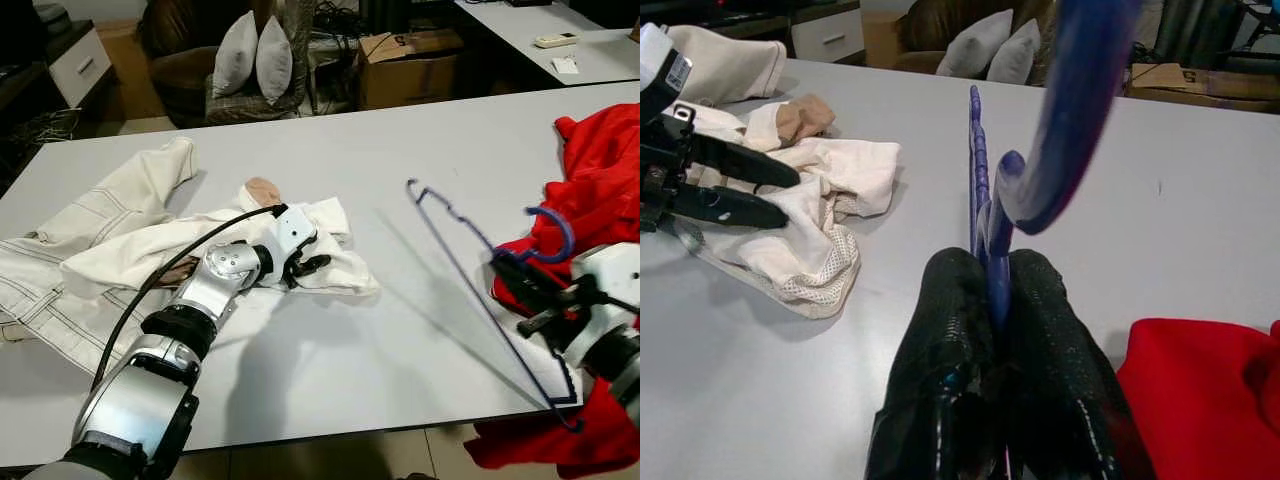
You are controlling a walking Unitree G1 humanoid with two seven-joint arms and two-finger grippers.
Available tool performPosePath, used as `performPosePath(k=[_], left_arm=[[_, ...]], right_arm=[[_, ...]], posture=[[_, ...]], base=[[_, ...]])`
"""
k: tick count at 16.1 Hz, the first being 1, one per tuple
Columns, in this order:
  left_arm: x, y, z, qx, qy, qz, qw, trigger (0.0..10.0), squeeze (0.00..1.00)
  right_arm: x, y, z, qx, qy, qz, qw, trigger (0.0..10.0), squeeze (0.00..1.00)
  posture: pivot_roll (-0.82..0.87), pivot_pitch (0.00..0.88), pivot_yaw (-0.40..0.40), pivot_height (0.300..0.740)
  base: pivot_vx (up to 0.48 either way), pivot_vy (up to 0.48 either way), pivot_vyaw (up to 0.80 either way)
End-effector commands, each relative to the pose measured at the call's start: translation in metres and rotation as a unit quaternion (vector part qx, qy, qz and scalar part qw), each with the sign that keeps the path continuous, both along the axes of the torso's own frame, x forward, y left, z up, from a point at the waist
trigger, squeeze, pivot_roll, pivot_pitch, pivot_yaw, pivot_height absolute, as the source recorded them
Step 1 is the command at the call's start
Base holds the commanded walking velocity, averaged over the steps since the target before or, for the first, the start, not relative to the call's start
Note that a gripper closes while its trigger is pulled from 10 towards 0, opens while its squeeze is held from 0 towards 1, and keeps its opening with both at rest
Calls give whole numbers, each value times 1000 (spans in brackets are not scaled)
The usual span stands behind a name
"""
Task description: Hang hanger
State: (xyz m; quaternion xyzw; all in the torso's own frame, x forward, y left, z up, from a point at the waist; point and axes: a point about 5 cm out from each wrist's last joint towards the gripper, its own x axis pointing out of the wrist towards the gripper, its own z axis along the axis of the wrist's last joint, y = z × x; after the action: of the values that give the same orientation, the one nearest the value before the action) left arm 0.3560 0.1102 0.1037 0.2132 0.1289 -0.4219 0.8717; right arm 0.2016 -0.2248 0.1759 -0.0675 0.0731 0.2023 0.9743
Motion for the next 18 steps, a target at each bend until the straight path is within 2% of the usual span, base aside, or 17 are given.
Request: performPosePath(k=[1, 8, 16, 17, 18], left_arm=[[2, 3, 1, -2, 1, 5, 1000, 0, 0], [3, -4, 1, -4, 2, -4, 1000, 0, 0], [10, -7, 9, -28, -16, 34, 999, 0, 0], [20, -9, 27, -89, -25, 78, 993, 0, 0], [39, -9, 69, -196, -66, 144, 968, 0, 0]], right_arm=[[-1, 3, 4, -4, -8, 9, 1000, 10000, 0], [-5, 2, 2, -9, -3, 3, 1000, 10000, 0], [-9, -1, 4, -7, -12, -16, 1000, 10000, 0], [-8, -3, 11, 16, -30, -20, 999, 10000, 0], [-9, -5, 21, 37, -47, -13, 998, 10000, 0]], posture=[[-88, 0, 106, 740], [-106, 0, 115, 740], [-118, 0, 121, 740], [-118, 0, 118, 740], [-117, 0, 117, 740]], base=[[0, 0, 0], [0, 0, 0], [0, 0, 0], [0, 0, 0], [0, 0, 0]])
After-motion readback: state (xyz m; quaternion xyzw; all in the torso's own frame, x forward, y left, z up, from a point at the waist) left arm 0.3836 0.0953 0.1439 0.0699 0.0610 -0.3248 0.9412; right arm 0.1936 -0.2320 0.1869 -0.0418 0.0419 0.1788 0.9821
